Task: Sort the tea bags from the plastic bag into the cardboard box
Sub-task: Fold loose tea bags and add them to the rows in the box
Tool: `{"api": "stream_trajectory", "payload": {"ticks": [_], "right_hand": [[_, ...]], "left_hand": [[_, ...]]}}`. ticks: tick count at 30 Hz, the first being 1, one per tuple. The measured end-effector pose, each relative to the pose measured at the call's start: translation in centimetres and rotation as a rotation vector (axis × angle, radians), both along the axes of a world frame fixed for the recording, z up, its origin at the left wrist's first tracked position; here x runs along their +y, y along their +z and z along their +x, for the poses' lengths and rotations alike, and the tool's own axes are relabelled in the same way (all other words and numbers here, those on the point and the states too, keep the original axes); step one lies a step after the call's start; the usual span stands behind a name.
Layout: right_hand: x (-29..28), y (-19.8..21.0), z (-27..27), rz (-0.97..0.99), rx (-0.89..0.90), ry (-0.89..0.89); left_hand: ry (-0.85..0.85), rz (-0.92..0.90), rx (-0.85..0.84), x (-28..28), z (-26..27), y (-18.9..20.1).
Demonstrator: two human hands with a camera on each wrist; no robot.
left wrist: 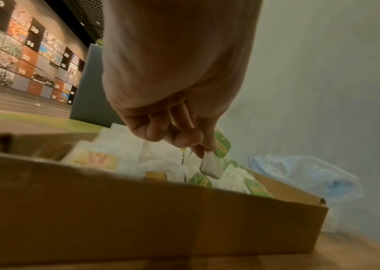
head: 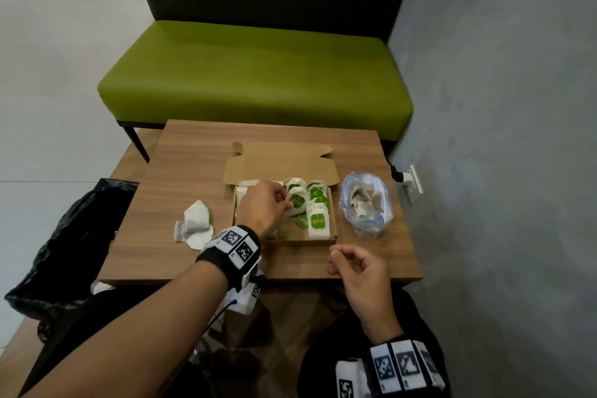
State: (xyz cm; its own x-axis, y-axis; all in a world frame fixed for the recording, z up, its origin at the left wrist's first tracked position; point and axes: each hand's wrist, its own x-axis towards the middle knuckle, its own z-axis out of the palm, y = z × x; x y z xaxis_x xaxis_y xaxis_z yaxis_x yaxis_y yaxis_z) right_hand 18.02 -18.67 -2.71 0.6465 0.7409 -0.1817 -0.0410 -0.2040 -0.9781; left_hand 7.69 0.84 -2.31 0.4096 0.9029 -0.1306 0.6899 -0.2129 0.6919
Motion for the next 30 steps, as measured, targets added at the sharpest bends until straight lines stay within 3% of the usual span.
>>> {"api": "stream_trajectory", "payload": {"ticks": [7, 21, 25, 30], "right_hand": [[0.2, -0.7, 0.0, 0.019, 0.016, 0.023], [0.2, -0.4, -0.2, 0.010, 0.055, 0.050], [1.0, -0.1, -0.5, -0.015, -0.019, 0.116], [3.0, -0.5, -2.1, -0.100, -0.104, 0.224]], "left_hand": [[0.104, -0.016, 0.148, 0.4, 1.7, -1.6], [0.059, 0.179, 0.264, -0.3, 3.3, -1.0], [0.085, 0.130, 0.187, 0.3, 1.5, 0.3], [0.253, 0.080, 0.022, 2.3, -4.9, 1.7]]}}
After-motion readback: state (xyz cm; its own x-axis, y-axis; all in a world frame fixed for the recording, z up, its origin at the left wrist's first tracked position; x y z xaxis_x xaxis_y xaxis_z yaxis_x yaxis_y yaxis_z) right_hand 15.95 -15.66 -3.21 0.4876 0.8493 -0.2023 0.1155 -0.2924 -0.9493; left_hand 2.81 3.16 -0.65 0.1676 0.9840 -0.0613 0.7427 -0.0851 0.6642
